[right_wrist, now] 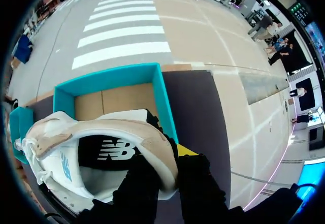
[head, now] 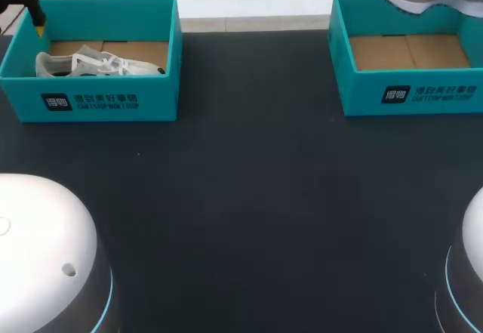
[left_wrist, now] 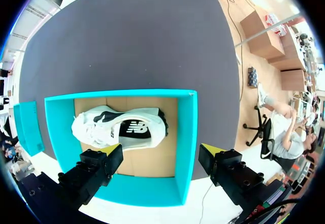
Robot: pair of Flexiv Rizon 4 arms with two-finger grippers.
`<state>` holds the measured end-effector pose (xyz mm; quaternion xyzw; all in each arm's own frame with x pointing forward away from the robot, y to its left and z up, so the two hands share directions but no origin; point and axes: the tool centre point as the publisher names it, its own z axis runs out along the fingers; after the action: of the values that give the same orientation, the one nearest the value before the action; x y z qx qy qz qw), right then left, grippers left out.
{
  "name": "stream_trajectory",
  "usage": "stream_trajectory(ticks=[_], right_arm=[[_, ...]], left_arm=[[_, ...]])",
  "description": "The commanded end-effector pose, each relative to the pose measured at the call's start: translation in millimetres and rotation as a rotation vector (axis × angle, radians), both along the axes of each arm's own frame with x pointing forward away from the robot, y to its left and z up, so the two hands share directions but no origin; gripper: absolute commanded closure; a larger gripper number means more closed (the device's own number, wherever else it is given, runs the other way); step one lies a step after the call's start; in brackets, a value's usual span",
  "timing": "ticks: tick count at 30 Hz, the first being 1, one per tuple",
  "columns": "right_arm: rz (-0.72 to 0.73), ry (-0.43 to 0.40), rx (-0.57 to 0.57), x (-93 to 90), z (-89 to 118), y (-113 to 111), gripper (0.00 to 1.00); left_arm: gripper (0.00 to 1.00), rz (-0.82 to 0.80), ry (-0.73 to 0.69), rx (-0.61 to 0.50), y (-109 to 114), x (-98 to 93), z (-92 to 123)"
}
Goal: Take the shoe out of the shoebox, open the shoe tongue, remove and reinsert the insole, then place the shoe into the shoebox
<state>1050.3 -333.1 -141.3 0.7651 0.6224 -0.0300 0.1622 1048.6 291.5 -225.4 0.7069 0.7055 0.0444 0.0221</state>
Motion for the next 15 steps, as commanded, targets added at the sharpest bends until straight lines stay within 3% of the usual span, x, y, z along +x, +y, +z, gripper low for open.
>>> stream_trajectory(ticks=[1, 8, 15], right_arm=[[0.0, -0.08, -0.021, -46.4, 16, 18, 1.0], [-0.062, -0.112, -0.082, -86.5, 22, 36, 1.0], [-0.023, -0.077, -0.097, -127.4, 9, 59, 1.0]], left_arm=[[0.0, 0.0, -0.003, 0.001, 0, -1.8, 0], [0.0, 0.0, -0.003, 0.001, 0, -1.8, 0], [0.0, 0.0, -0.003, 0.001, 0, -1.8, 0]])
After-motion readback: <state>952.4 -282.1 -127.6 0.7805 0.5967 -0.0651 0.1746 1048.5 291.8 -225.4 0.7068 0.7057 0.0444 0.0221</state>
